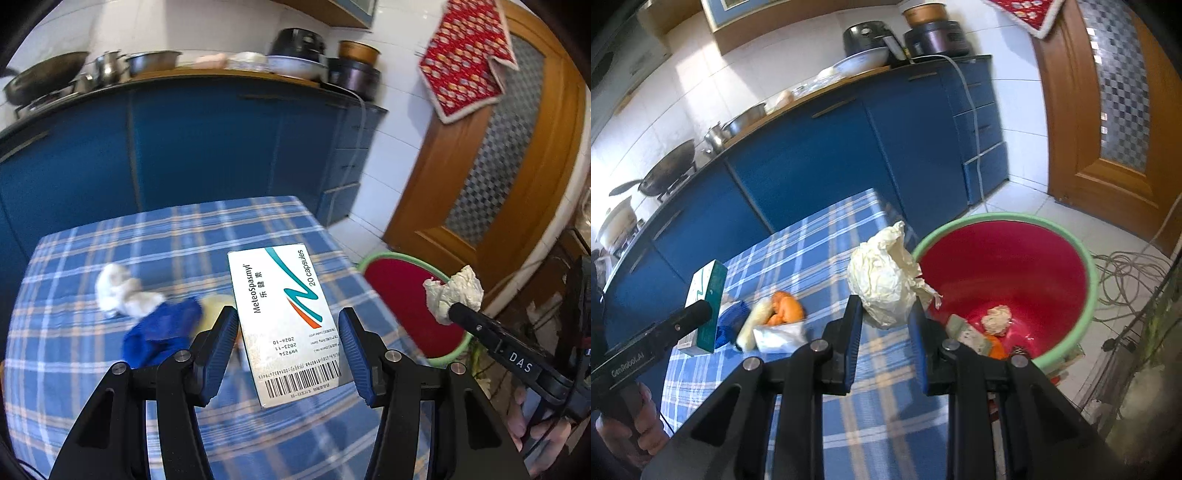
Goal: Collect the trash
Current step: 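Carry white box with left tool while right tool carries crumpled plastic to bucket, then open left tool over bucket dropping box while right tool releases crumpled plastic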
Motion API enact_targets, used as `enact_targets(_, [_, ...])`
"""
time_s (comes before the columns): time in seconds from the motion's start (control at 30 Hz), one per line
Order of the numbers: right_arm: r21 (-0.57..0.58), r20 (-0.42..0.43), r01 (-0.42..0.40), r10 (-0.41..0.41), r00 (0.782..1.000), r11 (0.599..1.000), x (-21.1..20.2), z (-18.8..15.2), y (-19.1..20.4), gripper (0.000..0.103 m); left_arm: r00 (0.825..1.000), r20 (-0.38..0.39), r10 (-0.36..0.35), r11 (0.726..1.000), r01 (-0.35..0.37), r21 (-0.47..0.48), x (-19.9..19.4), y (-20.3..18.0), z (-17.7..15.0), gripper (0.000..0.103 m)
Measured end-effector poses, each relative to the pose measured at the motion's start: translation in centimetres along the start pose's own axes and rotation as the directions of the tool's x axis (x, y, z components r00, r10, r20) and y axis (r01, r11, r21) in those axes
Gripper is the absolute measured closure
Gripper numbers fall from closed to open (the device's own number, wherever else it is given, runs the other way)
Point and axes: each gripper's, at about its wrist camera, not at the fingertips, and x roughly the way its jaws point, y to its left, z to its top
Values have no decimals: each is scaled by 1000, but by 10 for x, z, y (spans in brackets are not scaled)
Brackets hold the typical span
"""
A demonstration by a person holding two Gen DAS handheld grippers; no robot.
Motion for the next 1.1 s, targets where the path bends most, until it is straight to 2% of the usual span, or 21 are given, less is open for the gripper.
enact_targets(0.47, [100,3,58,-58,998,993,-2,0,-56,75,992,-86,-89,981,102,167,56,-88,0,45])
enact_targets(0.63, [133,-3,78,-79,997,988,-1,1,-78,75,986,-118,-117,973,138,187,79,-112,3,45])
enact_targets(1.1, [227,-14,117,-116,993,967,4,1,-130,75,975,-187,-119,951,166,262,142,-158,7,45])
